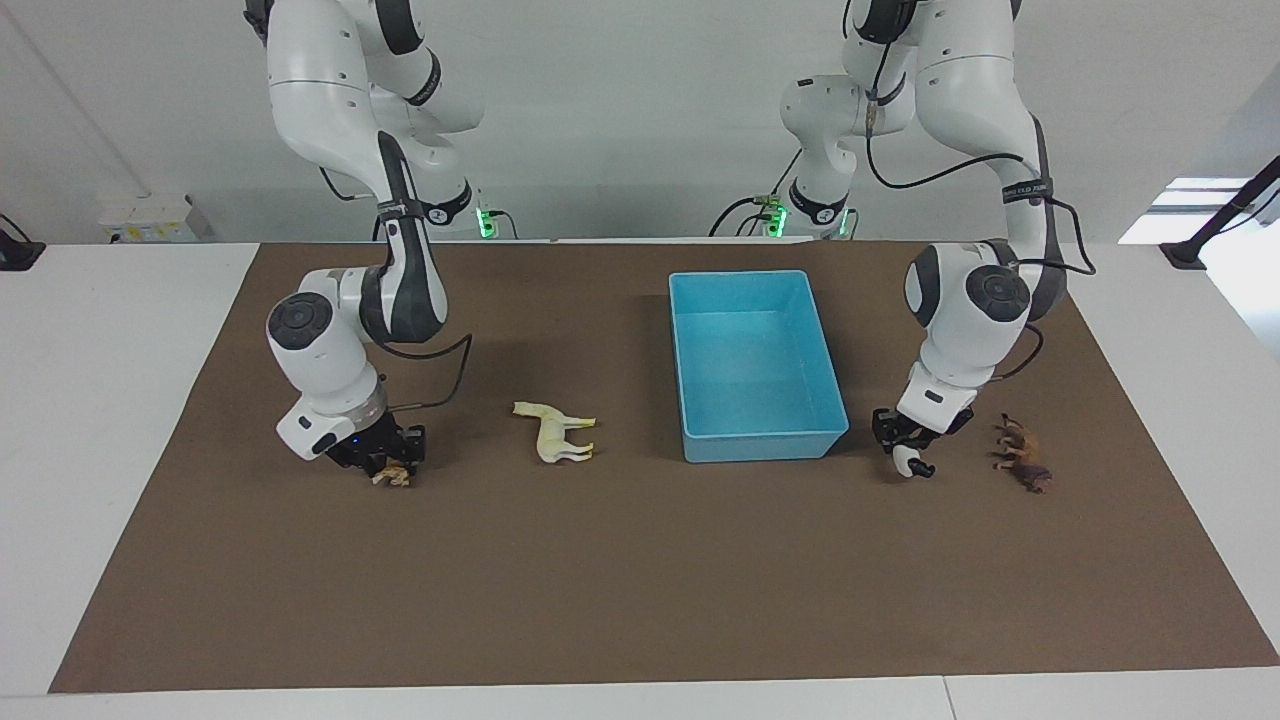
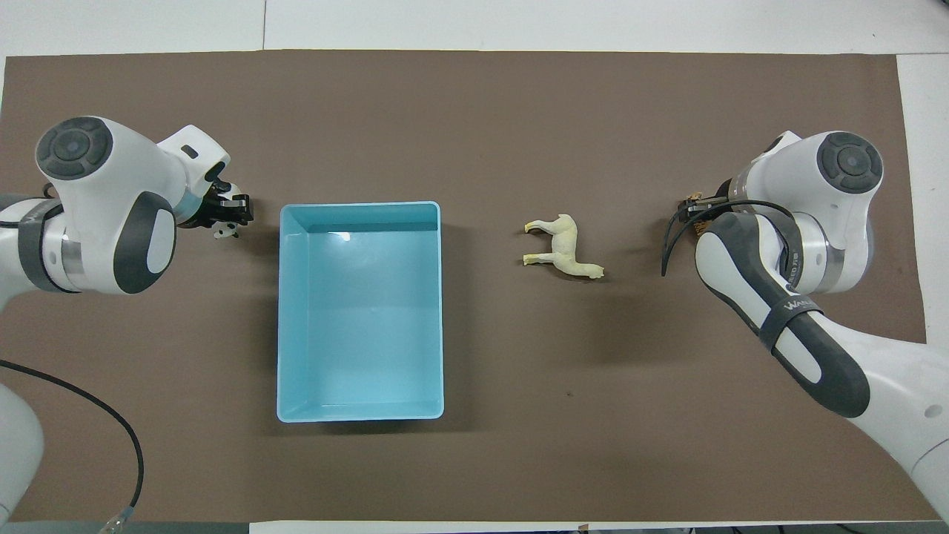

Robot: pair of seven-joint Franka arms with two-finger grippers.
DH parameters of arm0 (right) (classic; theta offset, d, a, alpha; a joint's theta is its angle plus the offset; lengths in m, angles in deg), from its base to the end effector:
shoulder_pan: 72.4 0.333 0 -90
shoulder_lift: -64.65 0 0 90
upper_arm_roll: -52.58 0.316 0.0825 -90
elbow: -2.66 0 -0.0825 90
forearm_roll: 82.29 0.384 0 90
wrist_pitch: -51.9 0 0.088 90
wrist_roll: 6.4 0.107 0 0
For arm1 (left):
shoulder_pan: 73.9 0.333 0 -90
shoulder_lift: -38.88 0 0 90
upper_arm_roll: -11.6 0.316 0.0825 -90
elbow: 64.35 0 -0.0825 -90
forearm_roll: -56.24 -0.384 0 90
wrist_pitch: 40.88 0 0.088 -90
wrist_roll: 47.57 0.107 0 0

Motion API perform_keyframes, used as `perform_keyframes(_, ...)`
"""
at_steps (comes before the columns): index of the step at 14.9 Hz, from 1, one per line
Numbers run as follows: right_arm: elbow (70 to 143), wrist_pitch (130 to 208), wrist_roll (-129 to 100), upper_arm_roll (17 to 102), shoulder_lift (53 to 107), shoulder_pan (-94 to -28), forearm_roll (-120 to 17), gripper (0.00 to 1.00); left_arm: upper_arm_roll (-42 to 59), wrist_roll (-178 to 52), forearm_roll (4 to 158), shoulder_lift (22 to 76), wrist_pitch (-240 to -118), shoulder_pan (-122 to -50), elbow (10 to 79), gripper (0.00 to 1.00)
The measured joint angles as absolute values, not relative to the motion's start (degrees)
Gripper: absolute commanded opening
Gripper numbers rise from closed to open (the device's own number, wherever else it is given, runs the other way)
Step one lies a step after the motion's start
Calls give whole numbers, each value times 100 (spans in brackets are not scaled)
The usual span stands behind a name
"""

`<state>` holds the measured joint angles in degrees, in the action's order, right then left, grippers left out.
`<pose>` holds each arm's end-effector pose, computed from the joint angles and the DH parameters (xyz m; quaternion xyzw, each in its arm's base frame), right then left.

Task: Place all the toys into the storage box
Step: 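Lift the panda into the blue box and open the left gripper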

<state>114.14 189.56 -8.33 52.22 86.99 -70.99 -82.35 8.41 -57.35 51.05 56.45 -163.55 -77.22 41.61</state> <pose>0.6255 0.0116 0.2867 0.9991 0.0266 0.0335 0.0018 0.6228 -0.0651 0.3581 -0.9995 -0.0050 0.0028 0.0302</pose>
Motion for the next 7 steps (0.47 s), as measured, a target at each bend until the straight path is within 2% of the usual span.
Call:
perform_keyframes(3, 11413, 18956, -833, 5227, 8699, -7096, -8233, 0, 731, -6241, 5121, 5286, -15083, -7783, 3583, 53)
perform_keyframes(6, 11317, 18845, -828, 5231, 8679, -6978, -8232, 0, 611, -7619, 5142, 4825, -14643, -8420, 3657, 53)
perform_keyframes(7, 11195, 18656, -823, 5232, 8651, -6938, -8231, 0, 594, -8100, 5142, 4755, -14656, -8744, 3817, 60)
